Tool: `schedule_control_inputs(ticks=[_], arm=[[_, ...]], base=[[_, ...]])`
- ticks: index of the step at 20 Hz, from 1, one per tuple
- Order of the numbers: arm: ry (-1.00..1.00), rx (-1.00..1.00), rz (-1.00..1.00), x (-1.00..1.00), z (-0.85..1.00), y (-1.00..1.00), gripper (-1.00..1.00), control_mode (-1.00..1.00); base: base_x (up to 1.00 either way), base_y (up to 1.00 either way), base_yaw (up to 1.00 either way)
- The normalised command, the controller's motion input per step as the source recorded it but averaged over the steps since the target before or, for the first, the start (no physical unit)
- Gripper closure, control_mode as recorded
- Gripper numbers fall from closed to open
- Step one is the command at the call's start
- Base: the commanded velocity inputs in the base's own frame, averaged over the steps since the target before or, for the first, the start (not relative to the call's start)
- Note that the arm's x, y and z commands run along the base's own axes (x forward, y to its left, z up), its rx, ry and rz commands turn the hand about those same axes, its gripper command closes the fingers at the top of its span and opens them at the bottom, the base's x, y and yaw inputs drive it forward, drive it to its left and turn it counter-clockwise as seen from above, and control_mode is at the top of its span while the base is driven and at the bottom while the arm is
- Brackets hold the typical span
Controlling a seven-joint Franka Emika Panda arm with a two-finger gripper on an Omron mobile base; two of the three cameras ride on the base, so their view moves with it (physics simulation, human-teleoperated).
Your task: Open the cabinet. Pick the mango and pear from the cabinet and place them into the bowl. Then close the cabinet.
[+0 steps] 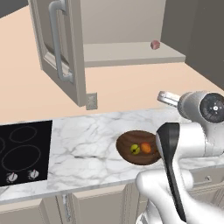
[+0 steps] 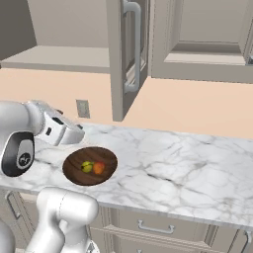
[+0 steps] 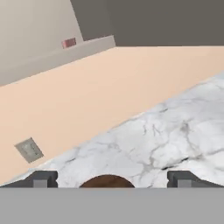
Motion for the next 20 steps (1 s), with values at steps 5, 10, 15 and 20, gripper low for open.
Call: schedule_control_inputs(ticks=[5, 10, 15, 20], arm=[[-0.32, -0.29, 0.09, -1.0, 0.93, -0.05, -1.0, -1.0], [-0.23, -0.13, 0.08, -1.0, 0.75, -0.42, -1.0, -1.0], [-0.09, -0.05, 0.06, -0.93, 0.9, -0.43, -1.0, -1.0], [-0.01, 0.0, 0.1, -0.09, 0.47, -0.54, -1.0, -1.0]], base=[[0.0, 0.0, 0.0], [0.0, 0.0, 0.0], [0.0, 0.0, 0.0], [0.0, 0.0, 0.0]])
